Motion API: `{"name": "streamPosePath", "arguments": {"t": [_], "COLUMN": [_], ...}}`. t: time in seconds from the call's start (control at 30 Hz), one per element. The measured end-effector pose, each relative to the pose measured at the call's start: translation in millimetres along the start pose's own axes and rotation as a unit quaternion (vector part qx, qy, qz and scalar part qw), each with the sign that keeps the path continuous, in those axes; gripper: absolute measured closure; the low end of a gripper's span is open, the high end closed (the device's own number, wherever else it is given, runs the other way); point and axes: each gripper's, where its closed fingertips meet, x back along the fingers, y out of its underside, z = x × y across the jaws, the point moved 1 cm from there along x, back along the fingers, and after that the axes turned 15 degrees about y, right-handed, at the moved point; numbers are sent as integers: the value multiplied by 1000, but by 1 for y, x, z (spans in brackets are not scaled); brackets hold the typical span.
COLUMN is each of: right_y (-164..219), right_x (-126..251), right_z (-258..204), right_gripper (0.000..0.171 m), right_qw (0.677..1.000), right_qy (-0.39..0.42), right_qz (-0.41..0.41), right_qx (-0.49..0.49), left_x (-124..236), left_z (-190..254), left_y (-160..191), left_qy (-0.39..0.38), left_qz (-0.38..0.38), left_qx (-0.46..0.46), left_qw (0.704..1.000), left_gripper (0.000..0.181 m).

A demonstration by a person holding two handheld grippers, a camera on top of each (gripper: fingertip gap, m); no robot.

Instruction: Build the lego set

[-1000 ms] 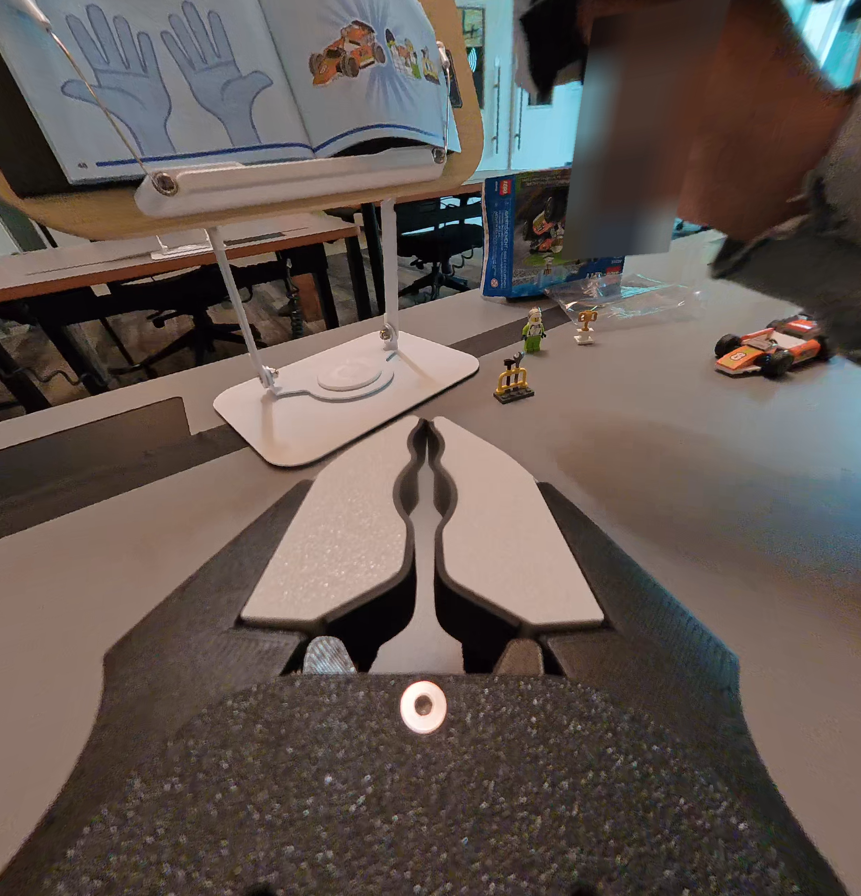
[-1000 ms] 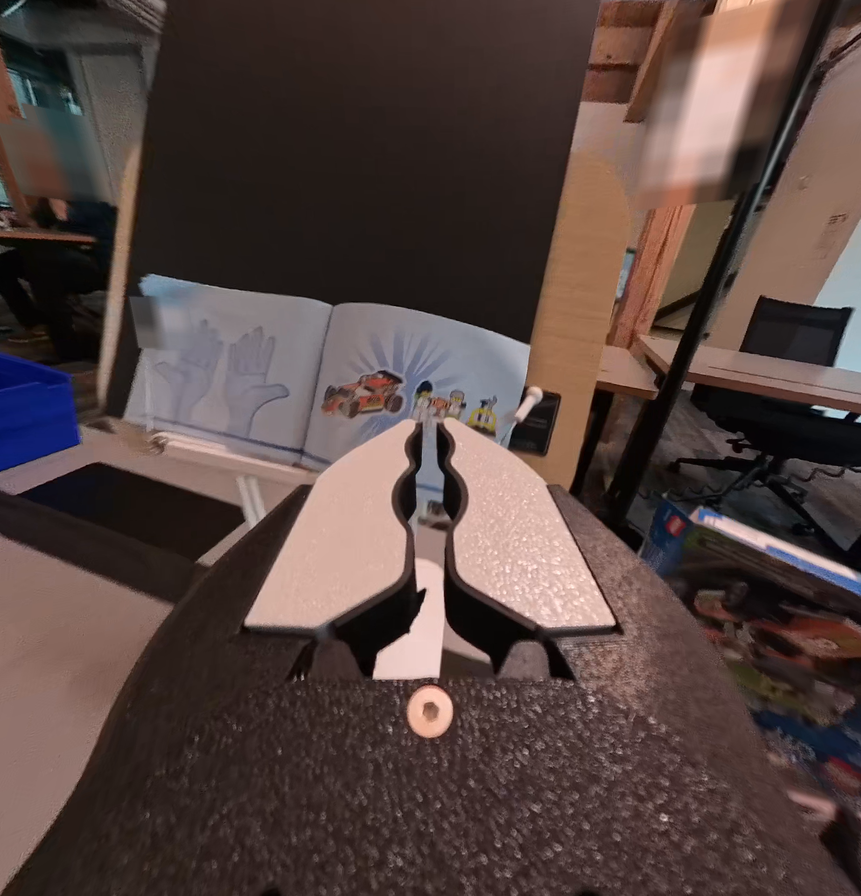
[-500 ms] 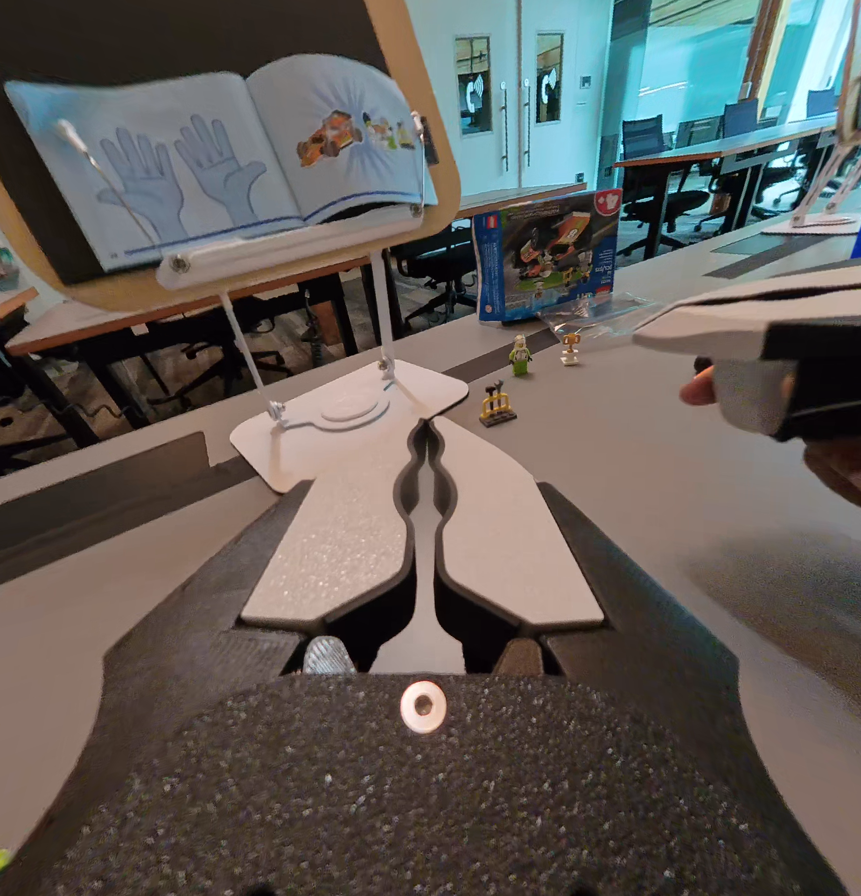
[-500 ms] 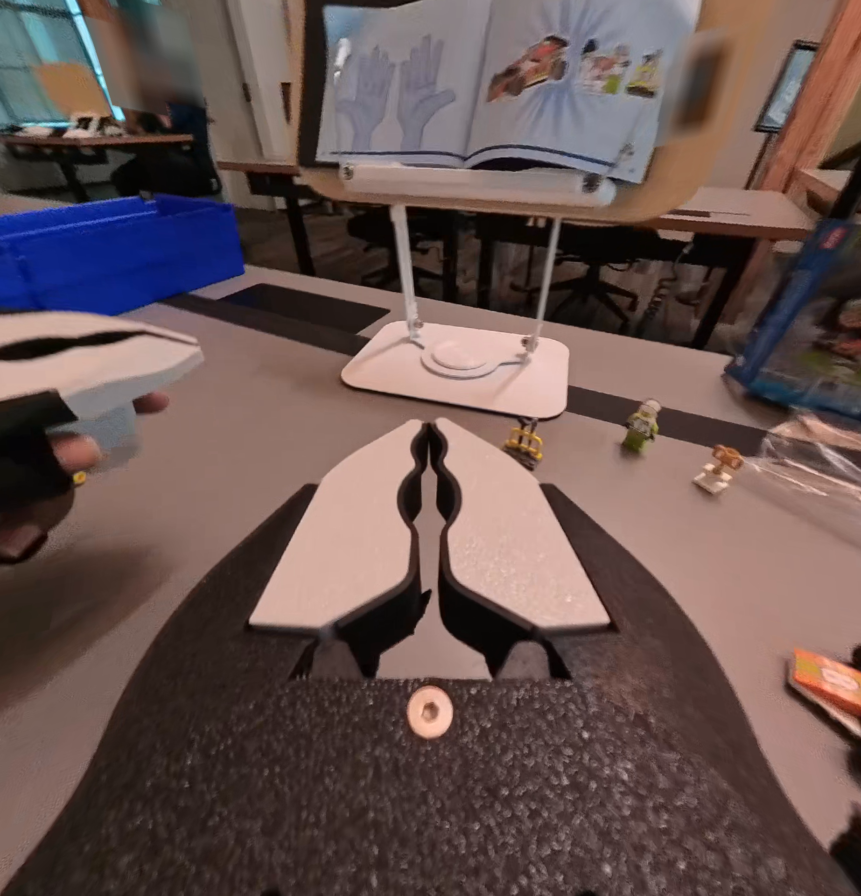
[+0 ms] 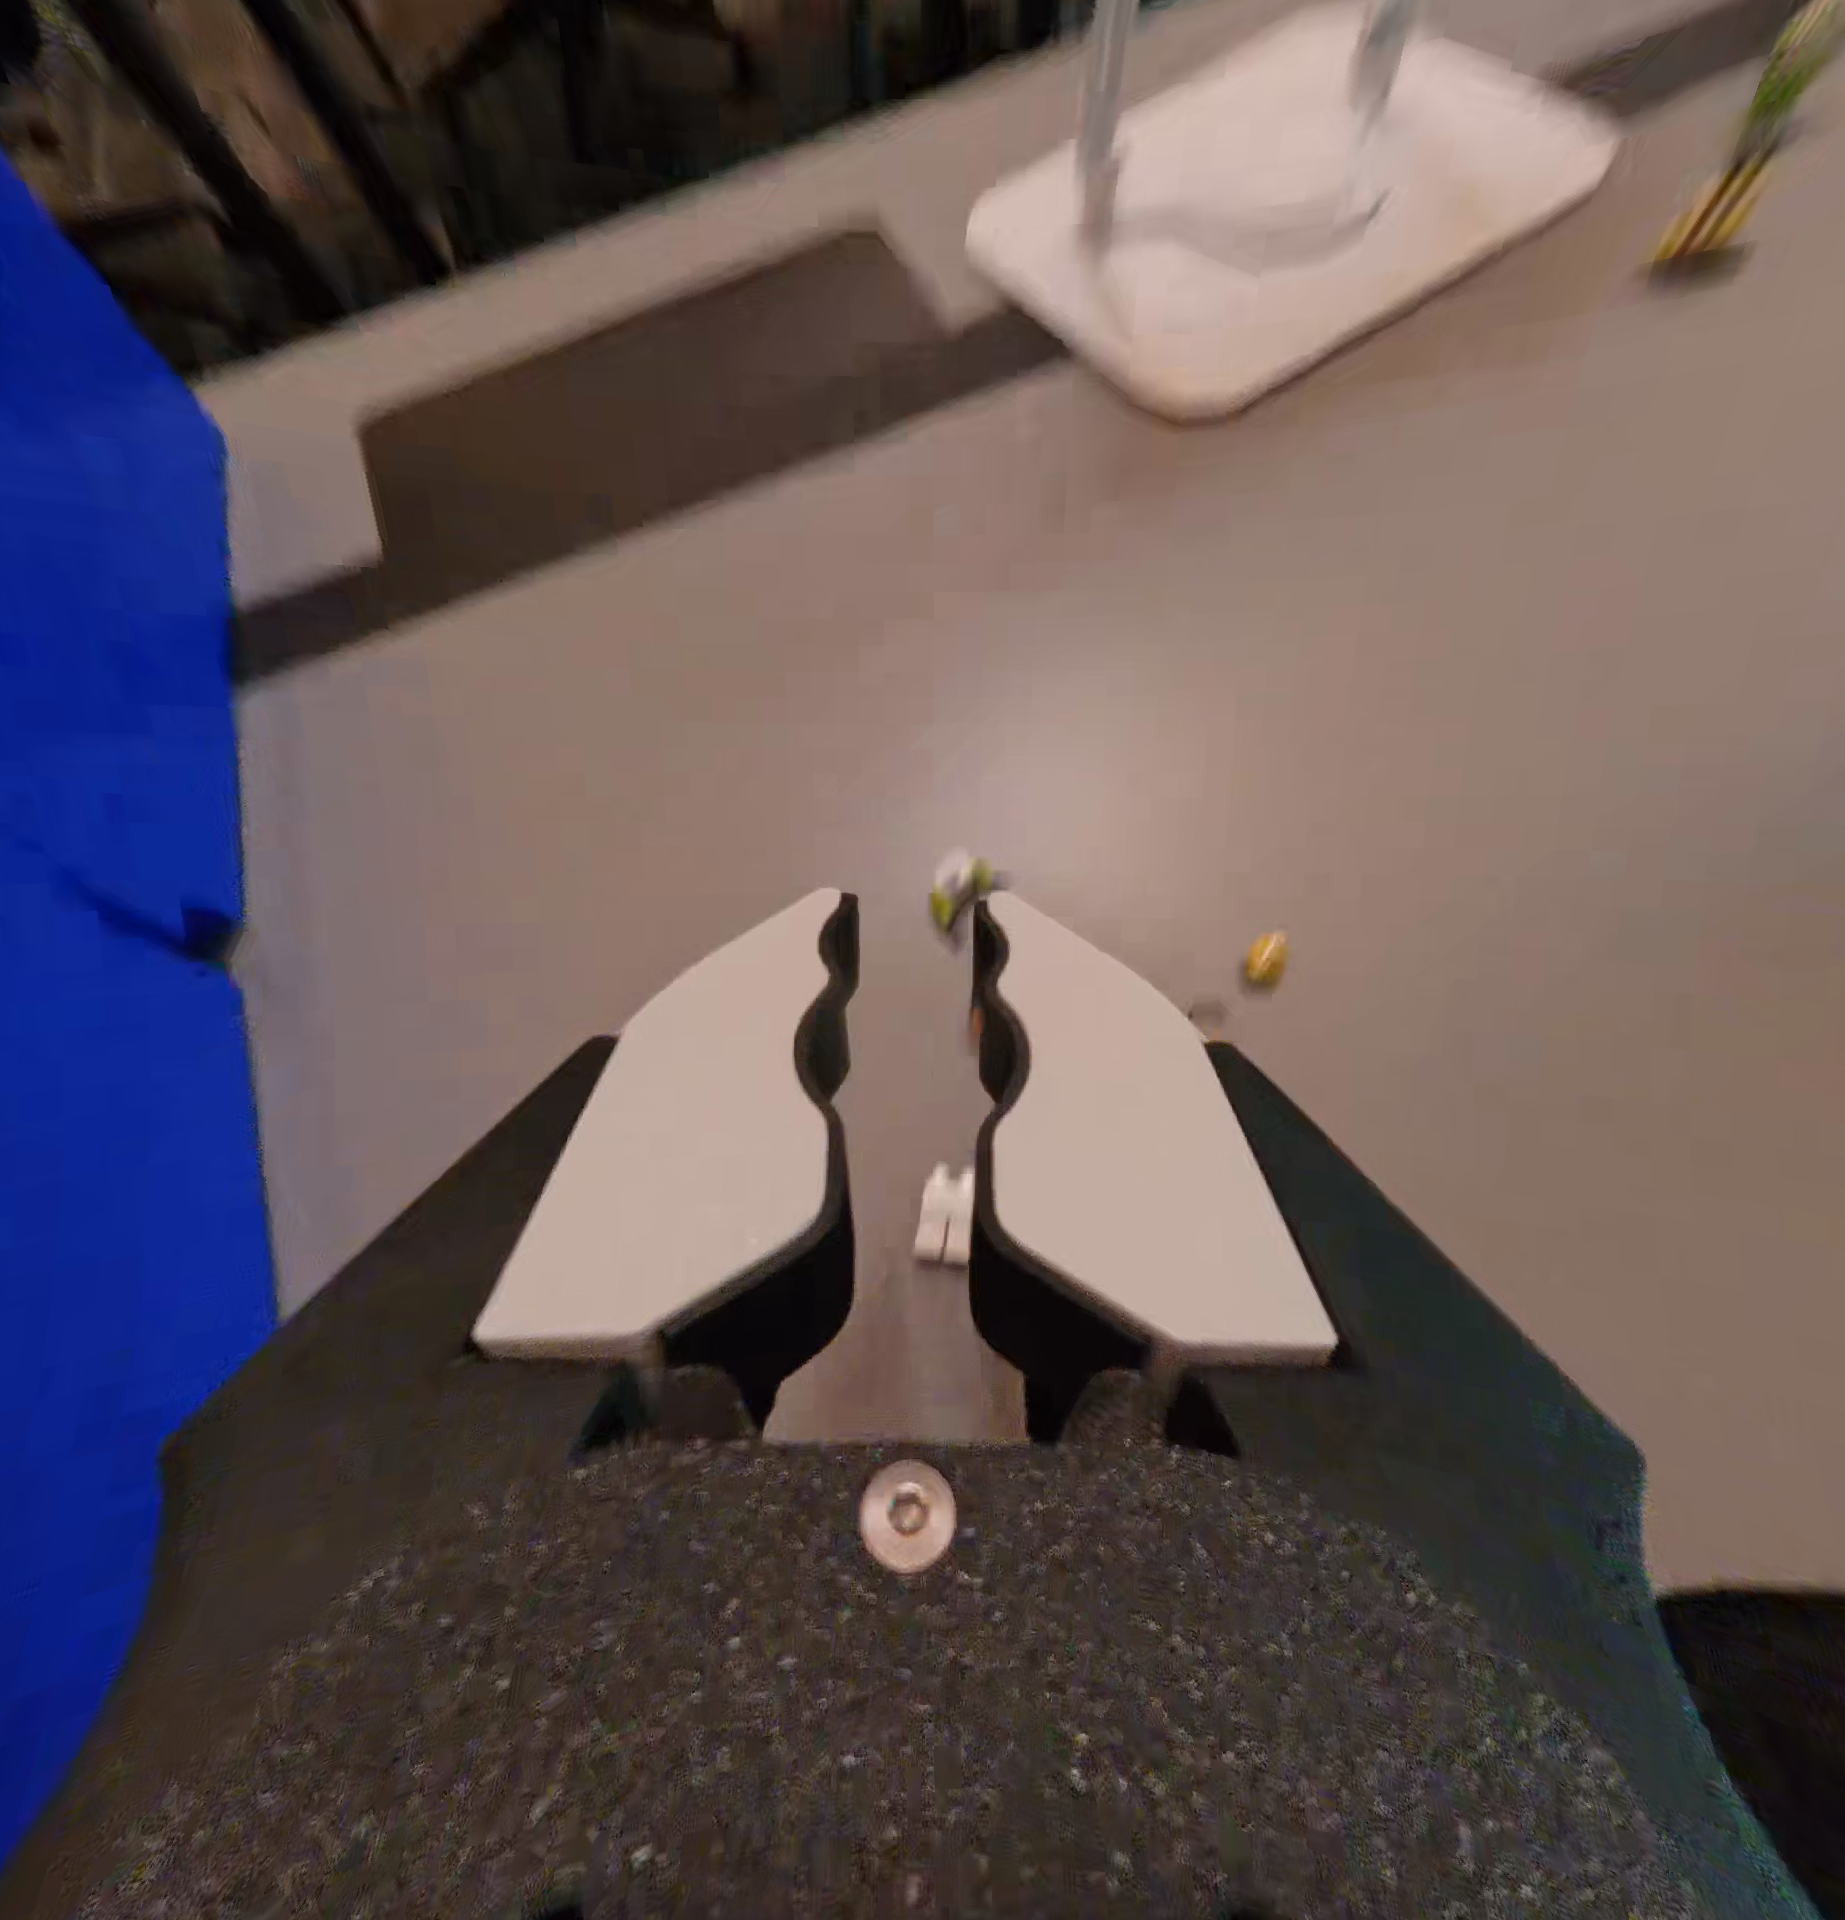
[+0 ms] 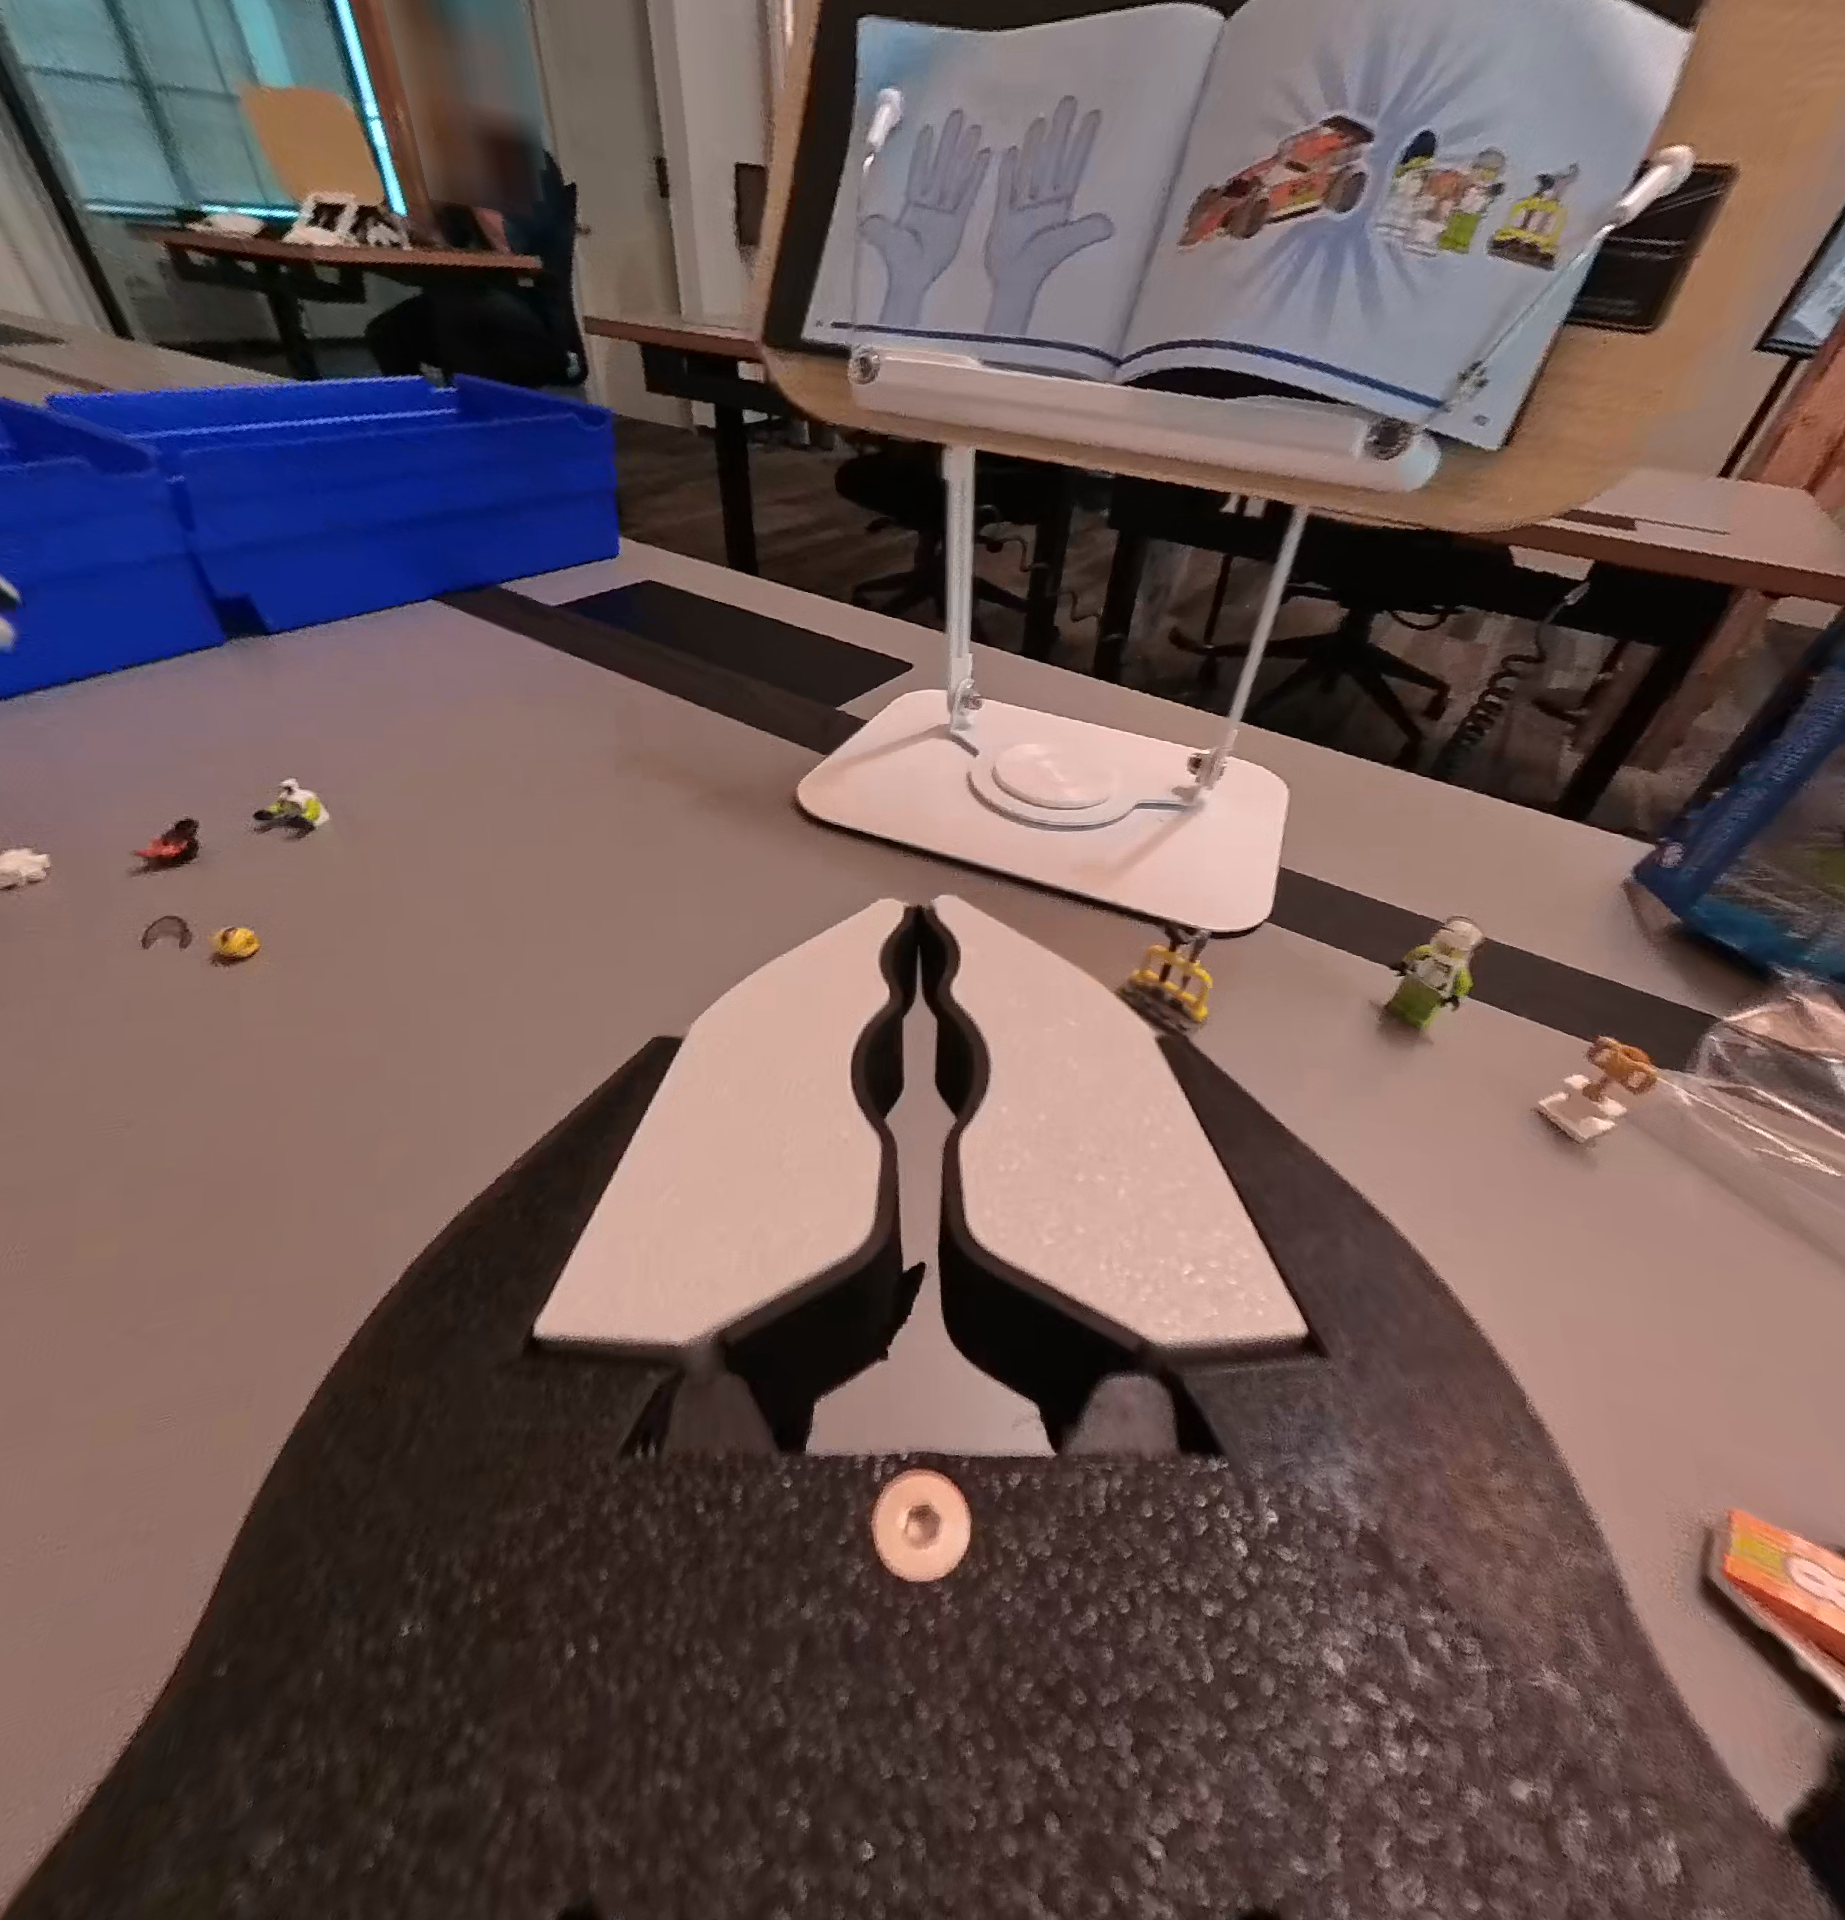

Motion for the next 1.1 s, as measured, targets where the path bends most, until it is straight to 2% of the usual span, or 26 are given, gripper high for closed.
{"name": "streamPosePath", "arguments": {"t": [0.1,0.3,0.37,0.4,0.47,0.57,0.63,0.7,0.8,0.87,0.93,1.0,1.1], "right_y": [7,22,24,26,28,26,22,16,-1,-9,-12,-10,-16], "right_x": [0,-4,-5,-6,-6,-3,9,28,49,49,48,47,48], "right_z": [-11,-17,-17,-16,-16,-26,-55,-89,-115,-110,-101,-94,-85], "right_gripper": [171,171,171,171,171,171,170,163,146,140,141,142,152], "right_qw": [1000,999,998,998,998,997,987,960,902,875,863,861,849], "right_qy": [-16,-28,-29,-29,-29,-59,-152,-266,-382,-403,-410,-411,-424], "right_qz": [-10,-36,-43,-46,-51,-47,-47,-64,-83,-90,-91,-98,-86], "right_qx": [16,28,24,23,20,14,-6,-57,-182,-252,-283,-285,-305], "left_x": [-6,-16,-20,-21,-23,-33,-39,-44,-51,-57,-64,-68,-77], "left_z": [-11,-6,3,6,5,37,81,128,190,216,232,244,251], "left_y": [52,93,105,103,102,80,48,12,-32,-53,-67,-78,-82], "left_qy": [6,48,83,91,72,92,106,84,53,28,12,5,6], "left_qz": [-69,-146,-187,-185,-200,-162,-99,-29,59,99,128,155,155], "left_qx": [30,39,44,42,15,-51,-132,-239,-360,-419,-452,-465,-477], "left_qw": [997,987,978,978,977,981,981,967,930,902,883,871,865], "left_gripper": [151,145,148,164,166,166,166,166,166,166,166,166,166]}}
